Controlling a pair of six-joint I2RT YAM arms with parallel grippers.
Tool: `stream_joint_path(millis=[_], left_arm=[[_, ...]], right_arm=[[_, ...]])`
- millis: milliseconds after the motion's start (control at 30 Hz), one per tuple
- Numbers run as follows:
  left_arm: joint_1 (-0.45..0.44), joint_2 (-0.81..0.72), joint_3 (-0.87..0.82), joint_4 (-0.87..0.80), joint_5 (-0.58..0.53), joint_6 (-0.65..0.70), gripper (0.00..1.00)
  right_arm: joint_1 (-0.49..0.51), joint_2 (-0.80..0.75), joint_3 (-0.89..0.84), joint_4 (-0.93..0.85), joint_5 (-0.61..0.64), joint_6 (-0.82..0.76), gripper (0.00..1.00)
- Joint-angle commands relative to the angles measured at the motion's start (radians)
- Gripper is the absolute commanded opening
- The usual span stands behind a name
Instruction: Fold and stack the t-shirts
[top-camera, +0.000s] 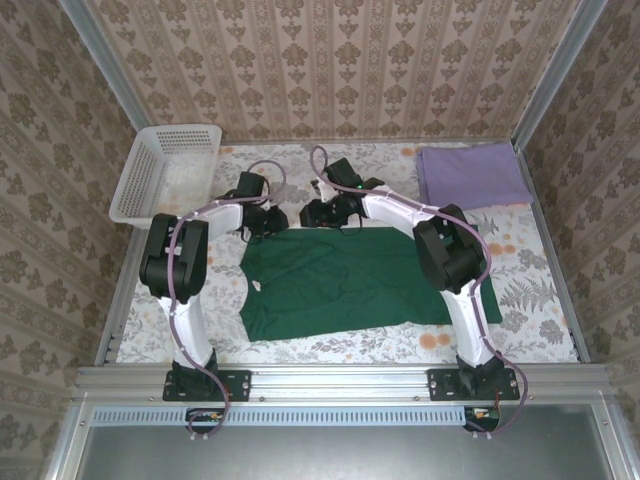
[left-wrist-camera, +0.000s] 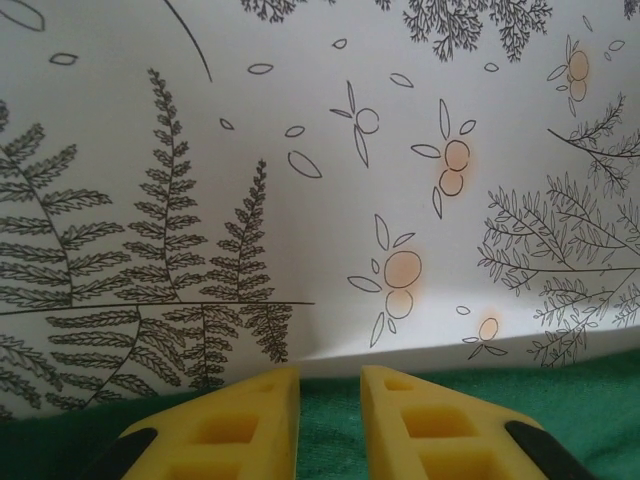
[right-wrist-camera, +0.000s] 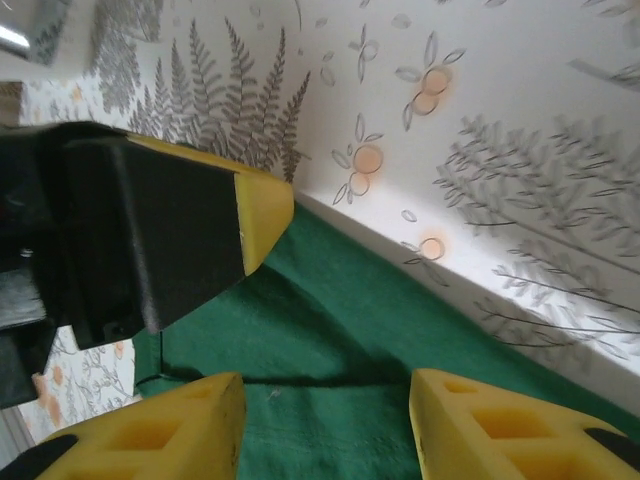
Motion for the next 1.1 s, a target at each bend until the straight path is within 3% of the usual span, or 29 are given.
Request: stream_joint_path(millis=[0,633,867,1067], left_arm=[[0.016,-0.004,-0.022,0.036,0.028,-0.028,0.22],[0.032,-0.001,-0.042,0.064,0.036,-0.049,0.22],[0.032,0.000,-0.043,0.064,0.032,-0.052,0.22],[0.032,0.004,-0.040,0.059,0.025,-0.053,0.22]], right_arm=[[0.013,0.045,0.066,-0.119,0.031,-0.057,0.48],[0.052,0.108,0.137,-0.222,0.047,-0.115,0.41],[0.064,0.103,0.143,-0.236,0.036,-0.135,0.21],[0.068,0.047,0.093,-0.213,0.034,-0.162,0.15]])
